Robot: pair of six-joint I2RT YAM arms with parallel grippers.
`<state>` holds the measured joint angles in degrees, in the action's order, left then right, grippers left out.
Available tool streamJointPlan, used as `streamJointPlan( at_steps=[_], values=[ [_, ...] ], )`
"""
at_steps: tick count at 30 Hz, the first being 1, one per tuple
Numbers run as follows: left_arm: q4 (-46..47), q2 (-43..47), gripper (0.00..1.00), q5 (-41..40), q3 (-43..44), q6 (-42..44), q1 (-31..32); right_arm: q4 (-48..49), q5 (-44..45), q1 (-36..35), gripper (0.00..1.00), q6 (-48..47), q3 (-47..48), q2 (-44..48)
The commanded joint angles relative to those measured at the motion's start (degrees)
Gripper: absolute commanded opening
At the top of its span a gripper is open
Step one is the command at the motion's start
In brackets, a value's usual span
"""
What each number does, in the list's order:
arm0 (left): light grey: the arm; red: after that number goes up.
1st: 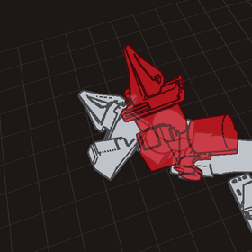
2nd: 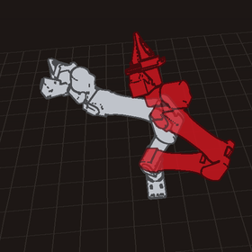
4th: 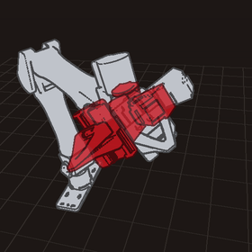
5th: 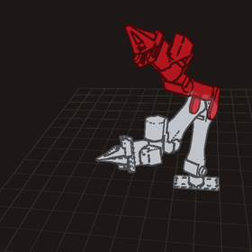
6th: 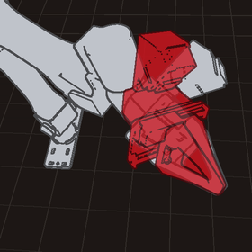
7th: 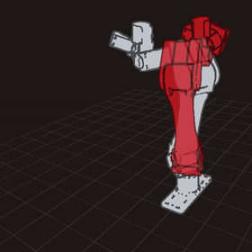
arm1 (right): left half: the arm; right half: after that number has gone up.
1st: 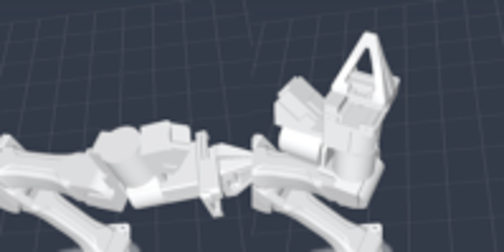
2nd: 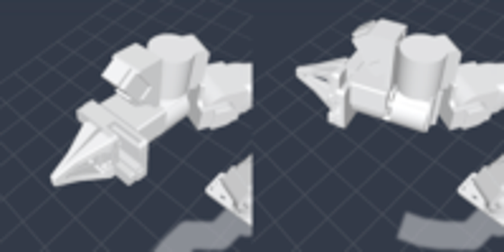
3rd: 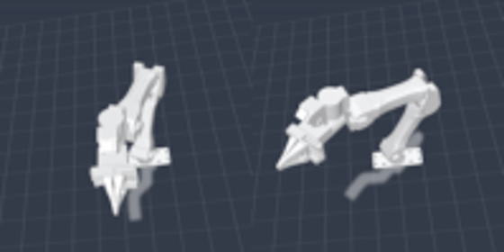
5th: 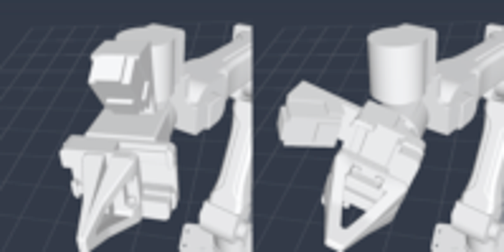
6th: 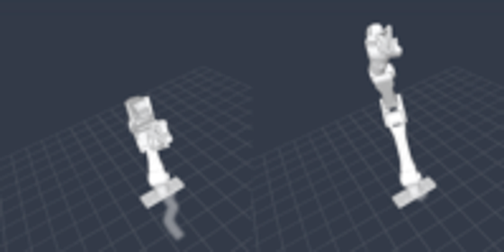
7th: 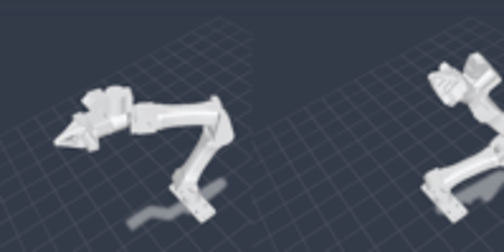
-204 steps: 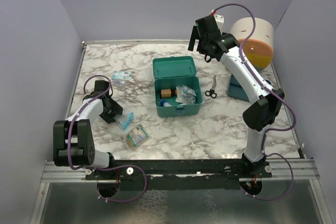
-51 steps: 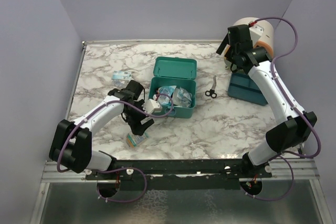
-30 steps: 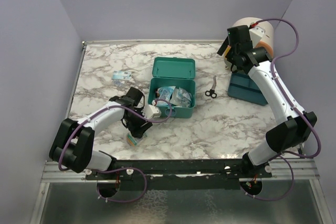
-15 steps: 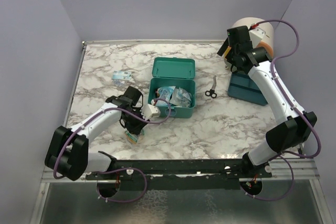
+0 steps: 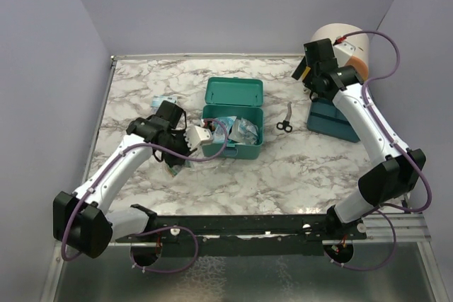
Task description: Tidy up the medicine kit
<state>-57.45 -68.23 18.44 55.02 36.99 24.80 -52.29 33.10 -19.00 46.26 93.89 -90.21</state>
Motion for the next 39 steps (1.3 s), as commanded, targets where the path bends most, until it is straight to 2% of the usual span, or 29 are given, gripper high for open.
streamJointPlan(
  at_steps=[1, 4, 10, 16, 19, 23, 31, 39],
  values=[
    [-4.3, 0.7, 0.08, -2.5, 8.1, 1.9, -2.7, 1.9, 0.3, 0.3, 1.0, 0.6, -0.9, 2.1],
    [-4.2, -2.8, 0.06, -2.9, 15.4, 0.3, -3.2, 2.7, 0.0, 0.3, 1.0, 0.5, -1.5, 2.1],
    [-3.7, -17.7, 0.0, 0.0, 34.1, -10.0, -3.0, 3.6, -0.6, 0.3, 1.0, 1.0, -1.6, 1.6],
    [-3.3, -32.2, 0.0, -2.0, 54.0, -22.9, 3.5, 3.0, 0.0, 0.3, 1.0, 1.9, -1.8, 2.4],
    [-1.0, -34.0, 0.0, -3.3, 55.1, -27.1, 6.5, 2.1, 0.5, 0.3, 1.0, 2.5, -1.8, 3.1],
    [0.6, -36.9, 0.0, -5.1, 55.1, -35.4, 7.0, 1.1, 0.2, 0.3, 1.0, 2.4, -2.2, 4.4],
    [1.2, -40.8, 0.0, -1.6, 54.1, -54.7, 7.3, 1.3, 2.8, 2.1, 1.0, -1.3, -2.0, 6.5],
    [5.6, -42.3, 0.0, -2.4, 52.8, -61.6, 9.5, 3.2, 2.1, 5.0, 1.0, -5.6, 2.0, 6.1]
  ],
)
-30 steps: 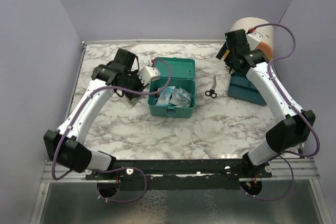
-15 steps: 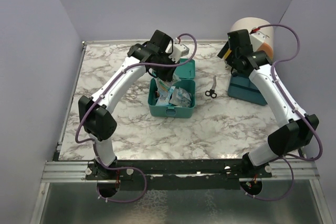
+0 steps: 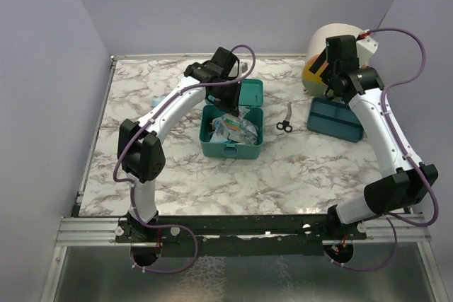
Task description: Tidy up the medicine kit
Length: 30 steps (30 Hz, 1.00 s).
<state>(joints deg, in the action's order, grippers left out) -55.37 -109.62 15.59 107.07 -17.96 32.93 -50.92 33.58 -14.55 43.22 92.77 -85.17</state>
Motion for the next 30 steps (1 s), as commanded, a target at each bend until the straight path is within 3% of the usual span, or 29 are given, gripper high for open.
streamJointPlan(
  at_steps=[1, 9, 30],
  values=[
    [3.8, -1.1, 0.0, 0.3, 0.9, -7.4, 1.6, 1.7, 1.6, 0.6, 1.0, -2.5, 3.2, 1.2],
    [7.0, -2.0, 0.0, -0.3, -0.3, -13.4, 2.9, 0.6, 3.2, 1.2, 1.0, -1.4, -0.1, 5.1],
    [12.5, -6.4, 0.0, -1.2, -4.5, -17.0, 4.2, -1.8, 3.8, 2.2, 1.0, -0.6, -2.6, 7.1]
  ],
)
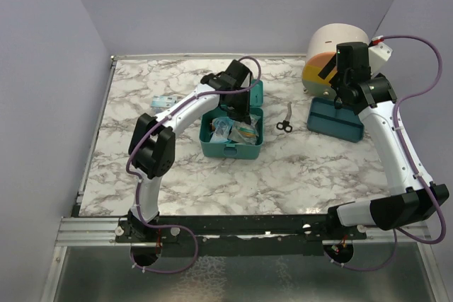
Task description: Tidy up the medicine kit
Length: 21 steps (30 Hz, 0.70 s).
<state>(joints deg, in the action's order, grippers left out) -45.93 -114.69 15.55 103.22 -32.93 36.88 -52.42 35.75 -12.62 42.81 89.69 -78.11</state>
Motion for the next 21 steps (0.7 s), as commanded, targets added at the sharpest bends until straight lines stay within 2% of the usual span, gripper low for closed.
streamJointPlan(
  at_steps=[1, 14, 21],
  values=[
    [3.5, -1.5, 0.0, -1.2, -0.9, -2.3, 0.3, -0.2, 1.6, 0.3, 1.0, -0.4, 0.6, -0.1],
    [6.5, -0.8, 0.0, -5.0, -7.1, -3.0, 0.3, -0.1, 1.2, 0.6, 1.0, -0.8, 0.2, 0.1],
    [7.3, -0.4, 0.0, -5.4, -6.6, -2.5, 0.3, 0.1, 1.0, 0.7, 1.0, -0.7, 0.4, 0.3]
  ],
)
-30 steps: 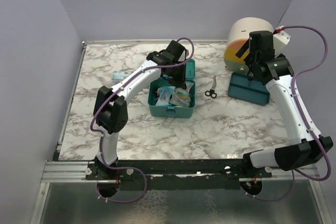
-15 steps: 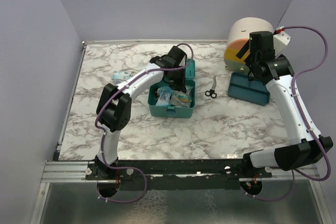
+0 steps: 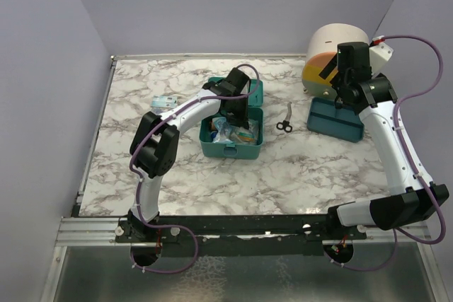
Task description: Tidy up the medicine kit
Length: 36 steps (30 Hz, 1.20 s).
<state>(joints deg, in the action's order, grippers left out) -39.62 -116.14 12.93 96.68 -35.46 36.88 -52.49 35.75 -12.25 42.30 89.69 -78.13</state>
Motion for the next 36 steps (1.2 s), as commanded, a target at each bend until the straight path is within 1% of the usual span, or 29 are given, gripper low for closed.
streamJointPlan(
  at_steps=[1, 10, 19, 24, 25, 28, 29, 36],
  values=[
    [1.1, 0.9, 0.0, -2.8, -0.1, 0.0, 0.3, 0.2, 0.9, 0.3, 1.0, -0.2, 0.4, 0.2],
    [2.1, 0.4, 0.0, -2.9, -0.5, 0.7, 0.3, 0.0, 1.0, 0.3, 1.0, -0.1, 1.1, 0.1],
    [3.4, -0.5, 0.0, -2.5, -3.2, 1.5, 0.3, -0.1, 0.7, 0.3, 1.0, 0.3, 1.1, -0.2],
    [3.9, -0.2, 0.0, -1.6, -2.4, 2.1, 0.4, 0.0, 0.4, 0.3, 1.0, 0.6, 0.8, -0.2],
    [3.9, 0.1, 0.01, -1.4, -2.2, 2.4, 0.3, 0.1, 0.4, 0.3, 1.0, 0.6, 0.8, -0.3],
    [4.0, 1.3, 0.1, -1.2, -2.0, 3.3, 0.3, 0.3, 0.4, 0.3, 1.0, 0.6, 0.8, -0.3],
    [4.0, 1.7, 0.12, -1.2, -2.1, 3.5, 0.3, 0.4, 0.3, 0.4, 1.0, 0.5, 0.8, -0.4],
    [3.9, 6.4, 0.13, -0.7, -4.3, 5.7, 0.3, 0.8, 0.1, 0.3, 1.0, 0.5, 0.5, -0.4]
  ],
)
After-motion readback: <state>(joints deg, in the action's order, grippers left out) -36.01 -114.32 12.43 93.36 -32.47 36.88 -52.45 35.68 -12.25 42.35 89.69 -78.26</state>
